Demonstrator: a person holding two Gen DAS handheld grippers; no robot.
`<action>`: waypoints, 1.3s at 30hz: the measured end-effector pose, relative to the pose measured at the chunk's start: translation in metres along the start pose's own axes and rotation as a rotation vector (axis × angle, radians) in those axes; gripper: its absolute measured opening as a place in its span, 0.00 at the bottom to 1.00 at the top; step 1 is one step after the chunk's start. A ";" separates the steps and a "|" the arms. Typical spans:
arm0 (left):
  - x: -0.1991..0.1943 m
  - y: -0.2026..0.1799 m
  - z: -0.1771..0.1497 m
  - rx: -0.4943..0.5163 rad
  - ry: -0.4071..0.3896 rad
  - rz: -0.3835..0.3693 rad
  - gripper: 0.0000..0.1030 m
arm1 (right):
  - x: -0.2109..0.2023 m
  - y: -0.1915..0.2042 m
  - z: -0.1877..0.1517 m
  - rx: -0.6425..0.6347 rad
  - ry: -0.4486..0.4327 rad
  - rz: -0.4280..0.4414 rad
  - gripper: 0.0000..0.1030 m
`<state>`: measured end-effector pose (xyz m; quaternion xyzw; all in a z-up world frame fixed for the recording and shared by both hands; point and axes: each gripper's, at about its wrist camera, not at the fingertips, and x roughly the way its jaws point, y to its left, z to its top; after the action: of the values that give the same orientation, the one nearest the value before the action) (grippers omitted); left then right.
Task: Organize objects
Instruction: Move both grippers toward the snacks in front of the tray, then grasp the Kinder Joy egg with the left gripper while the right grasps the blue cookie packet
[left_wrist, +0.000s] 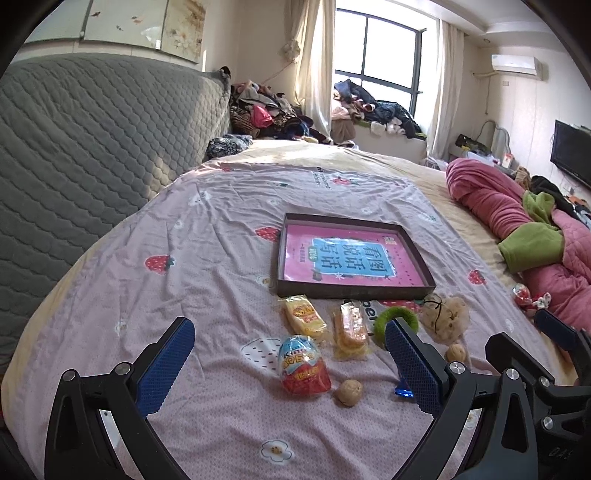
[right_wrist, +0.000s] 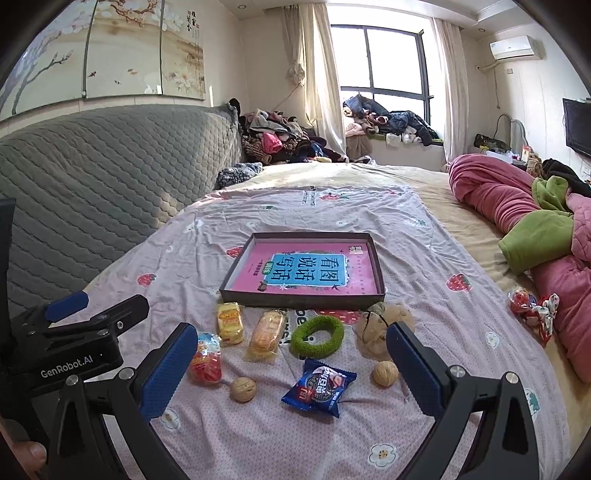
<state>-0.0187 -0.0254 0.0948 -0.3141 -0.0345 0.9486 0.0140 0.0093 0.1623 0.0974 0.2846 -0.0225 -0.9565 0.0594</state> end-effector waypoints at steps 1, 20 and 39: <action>0.002 0.000 0.000 -0.001 0.001 0.004 1.00 | 0.002 0.000 0.000 -0.002 0.004 -0.001 1.00; 0.073 0.004 -0.016 0.030 0.108 0.038 1.00 | 0.058 -0.005 -0.014 0.002 0.134 -0.039 1.00; 0.124 0.002 -0.046 0.024 0.239 0.046 1.00 | 0.109 -0.017 -0.056 0.050 0.279 -0.073 1.00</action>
<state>-0.0903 -0.0190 -0.0159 -0.4253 -0.0139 0.9049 -0.0001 -0.0530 0.1652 -0.0097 0.4166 -0.0276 -0.9084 0.0197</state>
